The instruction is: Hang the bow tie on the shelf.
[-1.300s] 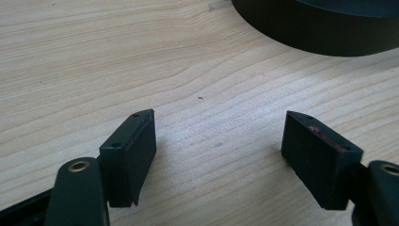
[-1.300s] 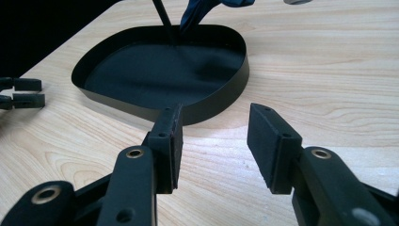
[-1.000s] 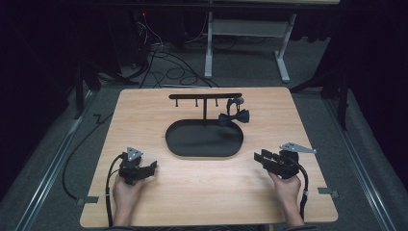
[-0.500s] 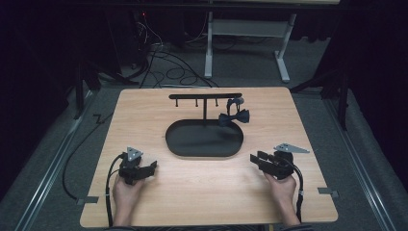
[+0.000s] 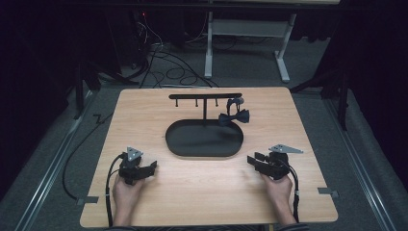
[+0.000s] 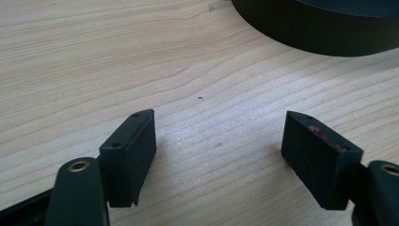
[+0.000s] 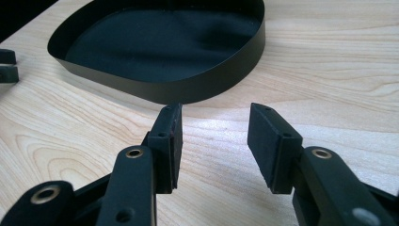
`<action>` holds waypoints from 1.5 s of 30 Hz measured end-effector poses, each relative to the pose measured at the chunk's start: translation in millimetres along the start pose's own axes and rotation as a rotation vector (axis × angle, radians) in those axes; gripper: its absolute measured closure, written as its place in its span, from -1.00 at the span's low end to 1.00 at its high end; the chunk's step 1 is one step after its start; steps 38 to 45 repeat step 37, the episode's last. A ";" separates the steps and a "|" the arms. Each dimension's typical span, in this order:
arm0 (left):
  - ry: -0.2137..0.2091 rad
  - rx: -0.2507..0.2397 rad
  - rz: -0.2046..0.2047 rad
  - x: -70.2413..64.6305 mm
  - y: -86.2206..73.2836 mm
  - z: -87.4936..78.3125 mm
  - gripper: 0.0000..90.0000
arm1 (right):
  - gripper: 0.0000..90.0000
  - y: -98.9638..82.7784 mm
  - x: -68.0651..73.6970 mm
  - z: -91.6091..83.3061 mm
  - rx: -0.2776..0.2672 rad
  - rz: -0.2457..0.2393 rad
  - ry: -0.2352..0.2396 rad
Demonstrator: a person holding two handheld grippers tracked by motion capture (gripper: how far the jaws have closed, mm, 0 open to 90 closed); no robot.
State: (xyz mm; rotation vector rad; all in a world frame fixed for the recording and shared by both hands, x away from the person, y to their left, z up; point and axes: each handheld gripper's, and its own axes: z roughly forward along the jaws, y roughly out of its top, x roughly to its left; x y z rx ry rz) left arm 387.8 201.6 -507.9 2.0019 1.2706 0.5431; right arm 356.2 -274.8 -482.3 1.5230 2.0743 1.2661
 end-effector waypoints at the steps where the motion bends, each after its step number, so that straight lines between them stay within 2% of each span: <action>1: 0.000 0.000 0.000 0.0 0.0 0.0 -0.39 | 0.27 -0.2 0.3 1.0 0.004 -0.007 -0.005; 20: 0.000 0.000 0.000 0.0 0.0 0.0 -0.39 | 0.21 -5.1 11.1 18.8 0.051 -0.090 -0.065; 26: 0.000 0.000 0.000 0.0 0.0 0.0 -0.39 | 0.14 -8.2 18.9 27.8 0.088 -0.171 -0.131; 28: 0.000 0.000 0.000 0.0 0.0 0.0 -0.39 | 0.12 -9.0 20.0 29.7 0.097 -0.178 -0.138; 29: 0.000 0.000 0.000 -0.1 0.0 0.0 -0.39 | 0.10 -9.6 22.8 31.9 0.100 -0.212 -0.159; 31: 0.000 0.000 0.000 0.0 0.0 0.0 -0.39 | 0.06 -10.0 25.9 33.0 0.104 -0.234 -0.173; 35: 0.000 0.000 0.000 0.0 -0.1 0.0 -0.39 | -0.02 -9.7 25.2 33.3 0.108 -0.230 -0.165; 45: 0.000 0.000 0.000 -0.1 -0.1 0.0 -0.39 | -0.03 -9.7 25.1 33.4 0.109 -0.230 -0.162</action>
